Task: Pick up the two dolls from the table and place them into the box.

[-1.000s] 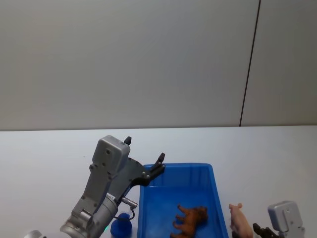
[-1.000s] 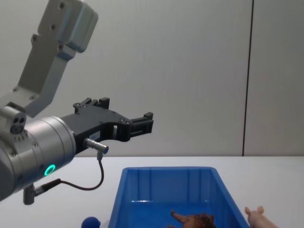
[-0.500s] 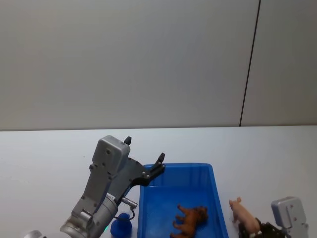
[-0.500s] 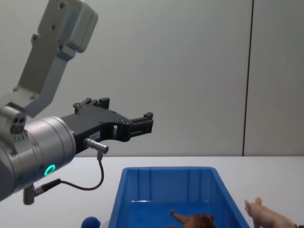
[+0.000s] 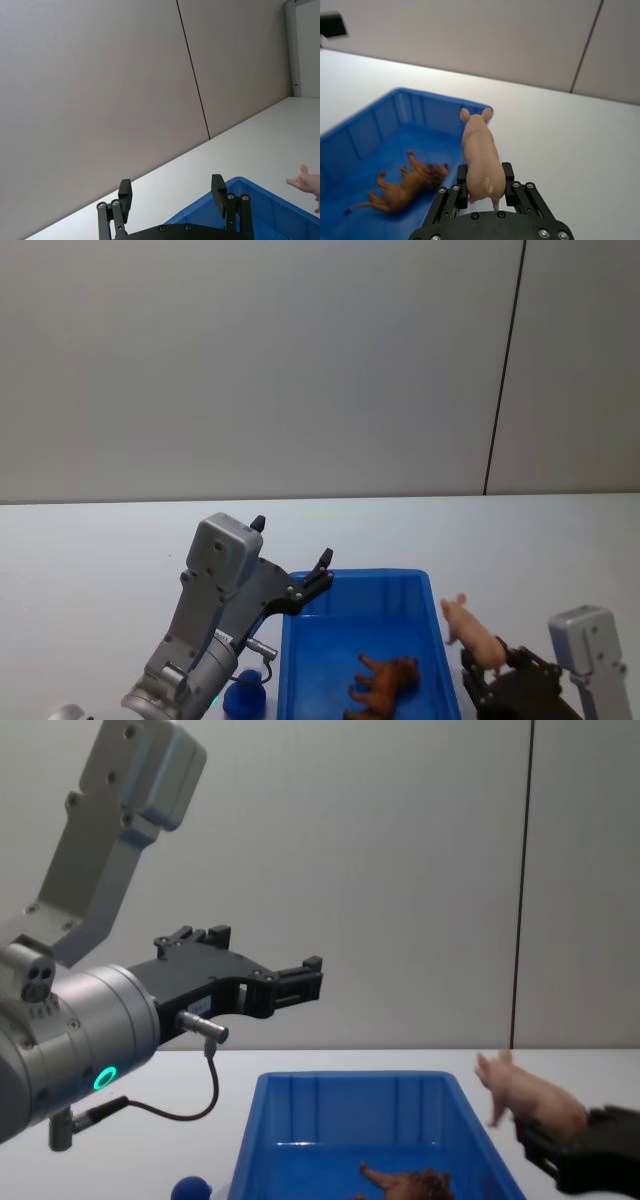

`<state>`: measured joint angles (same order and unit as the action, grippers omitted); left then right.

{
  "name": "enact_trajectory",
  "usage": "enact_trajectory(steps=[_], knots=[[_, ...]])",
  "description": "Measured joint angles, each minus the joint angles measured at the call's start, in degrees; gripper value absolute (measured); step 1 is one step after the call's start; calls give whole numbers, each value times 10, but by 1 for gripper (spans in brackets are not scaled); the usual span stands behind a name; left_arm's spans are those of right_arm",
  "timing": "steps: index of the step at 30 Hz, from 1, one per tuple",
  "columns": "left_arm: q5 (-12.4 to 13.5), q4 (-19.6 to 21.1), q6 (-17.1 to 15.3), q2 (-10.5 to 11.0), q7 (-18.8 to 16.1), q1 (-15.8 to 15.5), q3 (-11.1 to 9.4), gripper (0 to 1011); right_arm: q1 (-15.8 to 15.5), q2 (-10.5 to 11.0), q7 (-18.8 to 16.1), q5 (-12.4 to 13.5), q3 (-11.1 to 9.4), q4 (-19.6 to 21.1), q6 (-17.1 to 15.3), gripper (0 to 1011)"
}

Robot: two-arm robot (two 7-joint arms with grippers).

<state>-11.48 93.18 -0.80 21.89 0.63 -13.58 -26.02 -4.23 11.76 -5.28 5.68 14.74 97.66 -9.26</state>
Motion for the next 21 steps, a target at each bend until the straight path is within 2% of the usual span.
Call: enact_trajectory(steps=[8,15,21], knots=[[0,0,0,0,0,0,0,1001,20,-12,-42,10,5,3,11,380],[0,0,0,0,0,0,0,1001,46,-28,-68,13,11,-15,8,396],[0,0,0,0,0,0,0,1001,60,-37,-76,12,14,-29,1,581]])
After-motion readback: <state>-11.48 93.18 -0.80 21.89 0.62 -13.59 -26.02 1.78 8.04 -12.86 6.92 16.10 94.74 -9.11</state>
